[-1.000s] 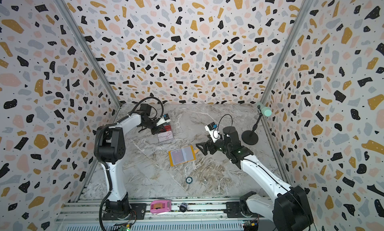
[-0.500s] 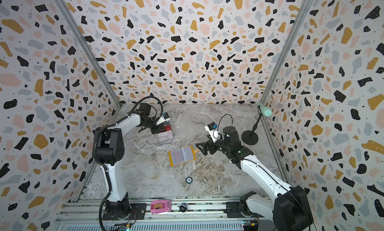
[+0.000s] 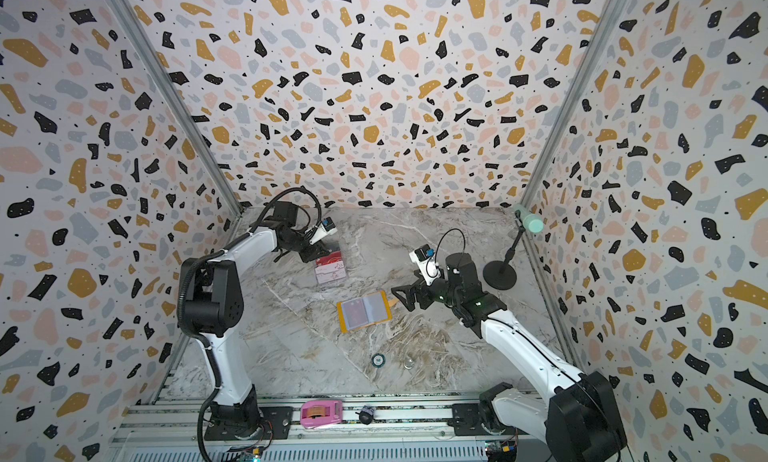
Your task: Take the credit cards out of the card holder
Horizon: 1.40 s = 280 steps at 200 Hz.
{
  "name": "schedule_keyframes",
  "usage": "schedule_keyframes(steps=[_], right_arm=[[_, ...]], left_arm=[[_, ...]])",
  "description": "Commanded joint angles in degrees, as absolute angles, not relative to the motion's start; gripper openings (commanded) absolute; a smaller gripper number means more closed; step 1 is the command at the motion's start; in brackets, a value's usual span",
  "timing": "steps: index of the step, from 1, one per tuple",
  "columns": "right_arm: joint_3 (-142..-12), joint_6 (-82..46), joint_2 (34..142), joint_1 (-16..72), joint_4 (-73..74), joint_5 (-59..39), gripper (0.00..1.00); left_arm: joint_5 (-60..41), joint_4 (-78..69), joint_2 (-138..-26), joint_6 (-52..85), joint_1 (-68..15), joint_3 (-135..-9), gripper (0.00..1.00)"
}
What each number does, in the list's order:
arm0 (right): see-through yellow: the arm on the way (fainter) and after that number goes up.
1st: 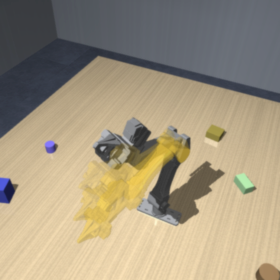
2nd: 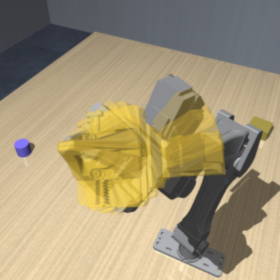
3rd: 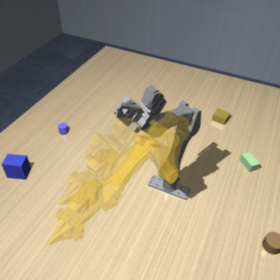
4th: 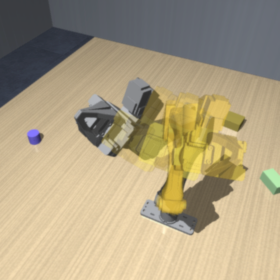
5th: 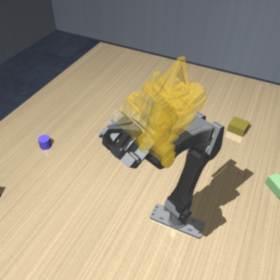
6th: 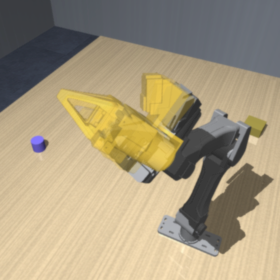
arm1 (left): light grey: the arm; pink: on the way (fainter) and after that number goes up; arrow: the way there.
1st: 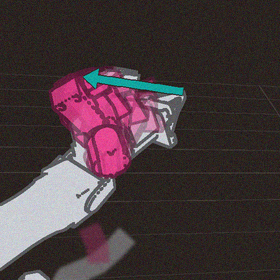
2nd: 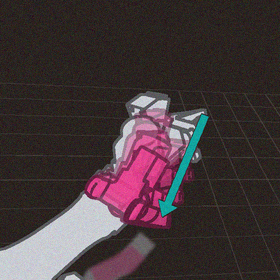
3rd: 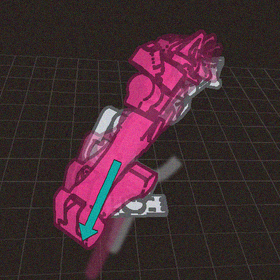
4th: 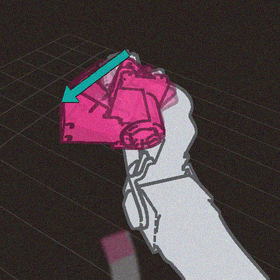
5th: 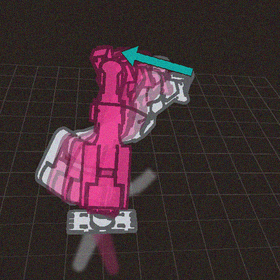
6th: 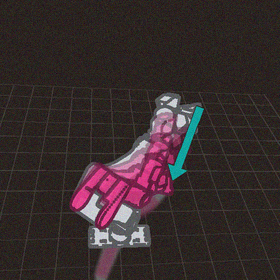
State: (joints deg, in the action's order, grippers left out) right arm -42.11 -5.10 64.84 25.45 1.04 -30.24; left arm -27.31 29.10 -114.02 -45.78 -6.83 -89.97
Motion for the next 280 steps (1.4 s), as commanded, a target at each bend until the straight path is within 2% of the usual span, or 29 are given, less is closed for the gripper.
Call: schedule_keyframes(steps=[1, 59, 98, 119, 162, 227, 280], right_arm=[[-41.49, -5.62, 63.63, 25.21, 2.39, -30.98, 1.00], [-40.17, -6.14, 63.44, 25.22, 3.77, -31.46, 1.00], [-39.41, -6.91, 62.87, 25.22, 4.81, -32.24, 1.00], [-38.98, -7.85, 62.95, 25.18, 5.26, -32.95, 1.00], [-39.40, -11.16, 63.76, 25.79, 4.43, -29.64, 0.98], [-44.31, -12.84, 68.71, 31.76, -4.46, -15.78, 0.96], [-45.05, -13.73, 73.45, 35.44, -4.97, -13.76, 0.94]], left_arm=[[-25.95, 27.20, -109.85, -42.08, -6.69, -89.19, 0.38], [-25.06, 23.23, -100.29, -29.56, -6.72, -82.92, 0.49], [-19.99, 8.69, -88.88, -12.19, -7.10, -71.12, 0.48], [-13.31, 3.73, -82.77, -4.73, -8.16, -64.46, 0.48], [-4.31, 7.22, -76.82, 10.14, -8.88, -57.06, 0.42], [-8.55, 10.30, -68.28, 16.42, -10.63, -45.10, 0.38], [-11.18, 12.71, -64.73, 18.25, -15.43, -40.73, 0.31]])
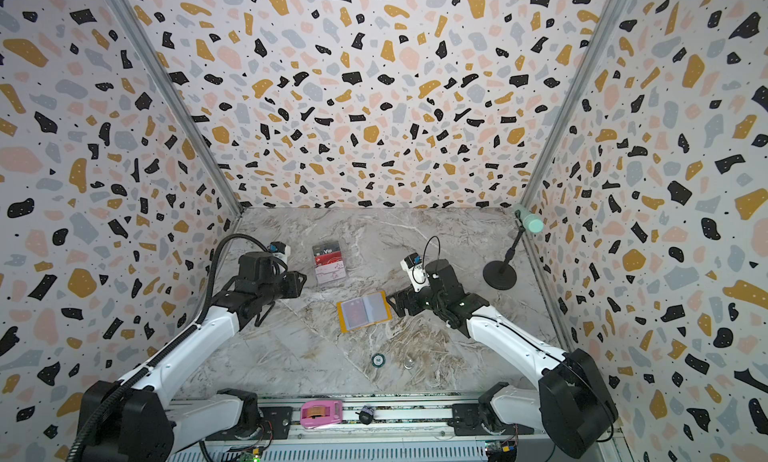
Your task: Take the credit cards out of the card holder
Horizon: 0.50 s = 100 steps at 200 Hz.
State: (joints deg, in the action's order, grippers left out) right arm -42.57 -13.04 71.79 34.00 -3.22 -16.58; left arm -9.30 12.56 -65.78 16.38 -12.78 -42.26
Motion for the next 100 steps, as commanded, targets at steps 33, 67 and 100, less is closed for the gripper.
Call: schedule_keyframes(steps=[33, 67, 100], right_arm=[[-46.59, -12.05, 78.03, 37.95, -4.60, -12.00, 0.92], [-48.87, -11.22, 82.34, 39.91, -3.98, -10.54, 0.90], [-51.53, -11.24, 86.52, 41.60, -2.79, -9.76, 0.88]], left_arm=[[-9.87, 12.27, -66.51, 19.61, -20.24, -39.91, 0.22], [-7.40, 10.47, -69.01, 19.92, -24.71, -39.02, 0.17], [-7.93, 5.59, -72.14, 23.01, -26.77, -36.47, 0.04]])
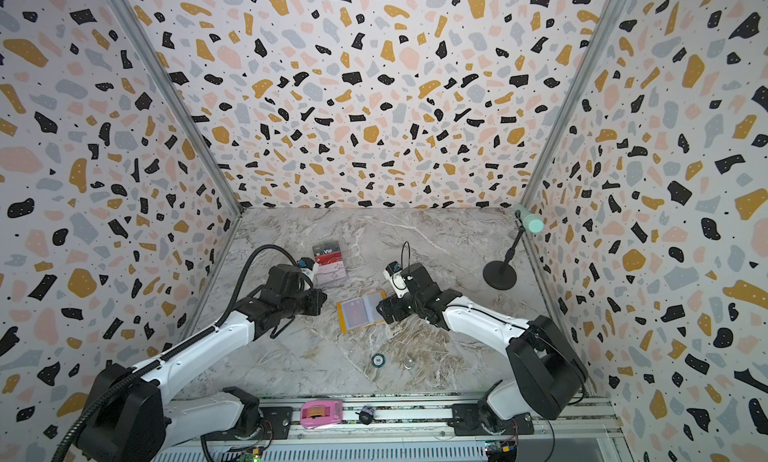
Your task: Take the credit cards out of the card holder
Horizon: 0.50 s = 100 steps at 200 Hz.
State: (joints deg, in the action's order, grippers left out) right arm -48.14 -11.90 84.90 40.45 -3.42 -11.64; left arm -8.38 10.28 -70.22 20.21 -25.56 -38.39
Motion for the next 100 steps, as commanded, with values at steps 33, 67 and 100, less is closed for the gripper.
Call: schedule_keyframes(steps=[33, 67, 100], right_arm=[[-53.58, -11.34, 89.91, 44.05, -0.87, -7.81, 0.87], [-55.19, -11.50, 93.72, 46.89, 1.83, -5.32, 0.88], [-55.46, -11.91, 97.04, 48.41, 5.66, -5.09, 0.88]], left_arm=[[-9.21, 1.89, -75.15, 23.67, -28.25, -34.73, 0.03], [-11.31, -2.27, -77.90, 24.33, -28.56, -32.92, 0.00], [-13.84, -6.83, -81.87, 25.74, -29.07, -31.71, 0.00]])
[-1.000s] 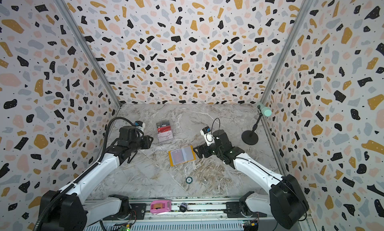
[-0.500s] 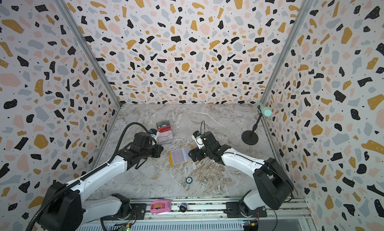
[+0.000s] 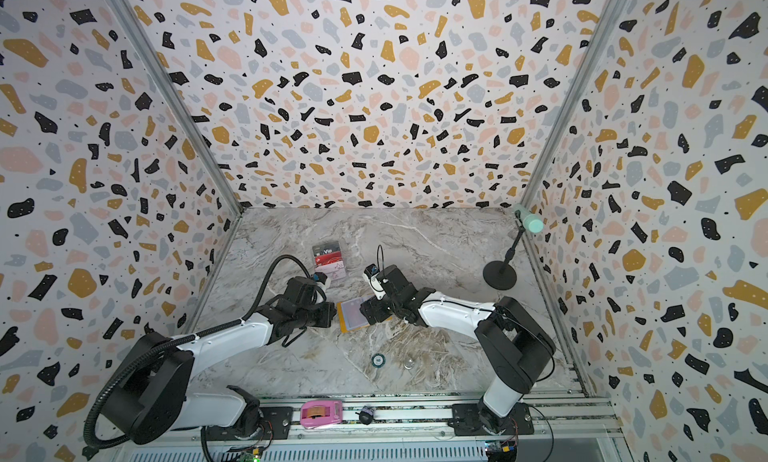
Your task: Take the credit cards out of the card holder
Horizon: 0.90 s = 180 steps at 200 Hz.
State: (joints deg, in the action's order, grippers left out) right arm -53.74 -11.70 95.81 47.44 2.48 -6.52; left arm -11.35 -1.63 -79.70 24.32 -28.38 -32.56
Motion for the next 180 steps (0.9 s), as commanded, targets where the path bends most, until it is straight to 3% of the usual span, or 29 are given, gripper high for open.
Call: schedule_keyframes(steps=[1, 180], right_arm=[[-55.41, -11.89, 97.12, 48.46, 5.77, -5.10, 0.88], [-57.35, -12.25, 105.58, 52.38, 9.43, -0.09, 0.84]], left_arm=[[-13.86, -6.84, -81.93, 25.70, -29.08, -31.72, 0.00], [-13.43, -16.07, -88.33, 28.92, -30.50, -25.32, 0.00]])
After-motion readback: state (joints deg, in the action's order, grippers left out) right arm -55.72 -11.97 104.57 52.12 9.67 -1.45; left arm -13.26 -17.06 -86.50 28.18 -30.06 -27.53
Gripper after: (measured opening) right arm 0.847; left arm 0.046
